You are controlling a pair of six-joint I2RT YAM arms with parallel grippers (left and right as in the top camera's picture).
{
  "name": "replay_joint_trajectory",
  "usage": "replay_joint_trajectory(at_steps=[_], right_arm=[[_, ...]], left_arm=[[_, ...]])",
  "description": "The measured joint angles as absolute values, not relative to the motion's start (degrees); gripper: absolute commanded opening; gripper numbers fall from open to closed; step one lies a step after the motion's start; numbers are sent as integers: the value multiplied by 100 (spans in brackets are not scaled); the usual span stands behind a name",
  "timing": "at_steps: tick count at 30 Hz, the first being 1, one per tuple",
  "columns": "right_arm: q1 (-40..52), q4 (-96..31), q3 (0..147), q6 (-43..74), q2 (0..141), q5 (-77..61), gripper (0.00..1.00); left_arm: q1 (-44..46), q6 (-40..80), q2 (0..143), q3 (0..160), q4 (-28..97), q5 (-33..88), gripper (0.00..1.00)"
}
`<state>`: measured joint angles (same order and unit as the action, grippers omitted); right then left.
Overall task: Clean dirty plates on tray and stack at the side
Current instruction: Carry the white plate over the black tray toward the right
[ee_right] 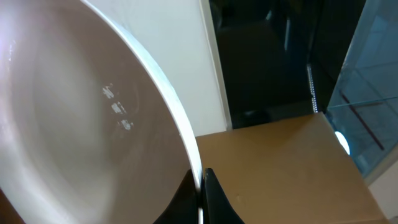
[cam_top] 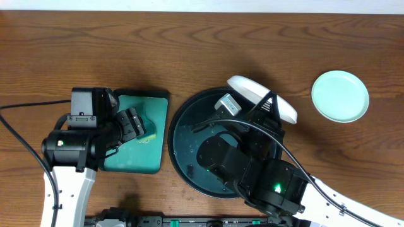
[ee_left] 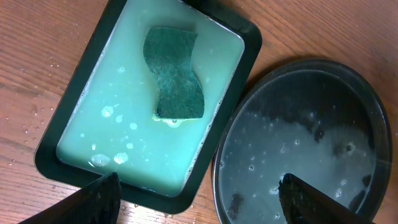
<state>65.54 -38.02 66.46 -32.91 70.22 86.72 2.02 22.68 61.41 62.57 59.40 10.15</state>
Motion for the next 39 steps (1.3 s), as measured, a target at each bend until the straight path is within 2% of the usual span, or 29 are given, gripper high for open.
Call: replay_joint_trajectory(at_steps=[13, 26, 28, 31, 36, 39], right_arm=[[6486, -3671, 6648, -3006, 7207, 8099, 1], [6659, -2473, 6654, -3420, 7225, 8462, 1], [6753, -2620, 6670, -3350, 7172, 8044, 1], [6801, -2322, 6665, -3361, 7177, 8202, 1], [6849, -2777, 6678, -2858, 7148, 8036, 1], [6486, -3699, 6709, -1752, 7146, 6709, 2]], left_arm=[[202, 2268, 6141, 6257, 6012, 1015, 82], [202, 2268, 6141, 6257, 6018, 1015, 82], [202, 2268, 6141, 6257, 6010, 1017, 82], [202, 2268, 6141, 6257, 5986, 1015, 82], [202, 2268, 6141, 6257, 5972, 1017, 82], [202, 2268, 6141, 6257, 5966, 1017, 82]])
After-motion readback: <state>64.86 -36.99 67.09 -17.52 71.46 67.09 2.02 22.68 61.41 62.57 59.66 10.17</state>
